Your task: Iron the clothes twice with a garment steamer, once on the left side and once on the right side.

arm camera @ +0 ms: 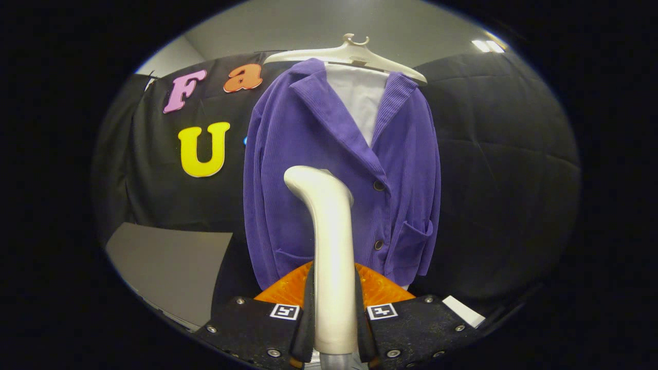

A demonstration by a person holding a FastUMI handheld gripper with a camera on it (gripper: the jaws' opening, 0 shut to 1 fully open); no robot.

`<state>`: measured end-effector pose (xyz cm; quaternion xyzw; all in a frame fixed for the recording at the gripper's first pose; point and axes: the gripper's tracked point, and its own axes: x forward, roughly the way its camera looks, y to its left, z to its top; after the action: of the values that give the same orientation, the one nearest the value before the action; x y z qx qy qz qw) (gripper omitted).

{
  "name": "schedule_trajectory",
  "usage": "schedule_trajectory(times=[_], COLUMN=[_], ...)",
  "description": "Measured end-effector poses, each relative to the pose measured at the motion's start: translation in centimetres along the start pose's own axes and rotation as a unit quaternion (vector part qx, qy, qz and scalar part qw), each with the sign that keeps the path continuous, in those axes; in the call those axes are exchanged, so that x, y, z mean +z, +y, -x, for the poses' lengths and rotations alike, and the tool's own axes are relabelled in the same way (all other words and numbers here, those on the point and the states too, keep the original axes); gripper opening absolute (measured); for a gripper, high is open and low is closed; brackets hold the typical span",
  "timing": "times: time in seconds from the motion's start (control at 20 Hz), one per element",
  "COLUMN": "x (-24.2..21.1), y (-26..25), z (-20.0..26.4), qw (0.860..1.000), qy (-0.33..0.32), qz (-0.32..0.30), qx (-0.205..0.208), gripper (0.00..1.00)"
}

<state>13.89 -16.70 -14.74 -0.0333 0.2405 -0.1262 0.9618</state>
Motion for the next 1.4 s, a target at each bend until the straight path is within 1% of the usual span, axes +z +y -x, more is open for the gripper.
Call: schedule_trajectory(times=[0.25, 0.6, 0.85, 1.1, 1.25, 1.4], x=[-4.6, -11.0, -13.7, -17.8, -18.8, -17.9], y=[0.6, 0.0, 0.4, 1.3, 1.3, 0.6], z=[-0.5, -1.2, -0.8, -1.1, -1.0, -0.2], qw=[0.999, 0.996, 0.994, 0.989, 0.987, 0.989], qy=[0.034, 0.084, 0.106, 0.148, 0.157, 0.148], qz=[0.001, 0.019, 0.012, 0.024, 0.006, -0.003], qx=[0.010, 0.000, 0.004, 0.008, 0.019, 0.009], gripper=[0.34, 0.33, 0.34, 0.34, 0.34, 0.34])
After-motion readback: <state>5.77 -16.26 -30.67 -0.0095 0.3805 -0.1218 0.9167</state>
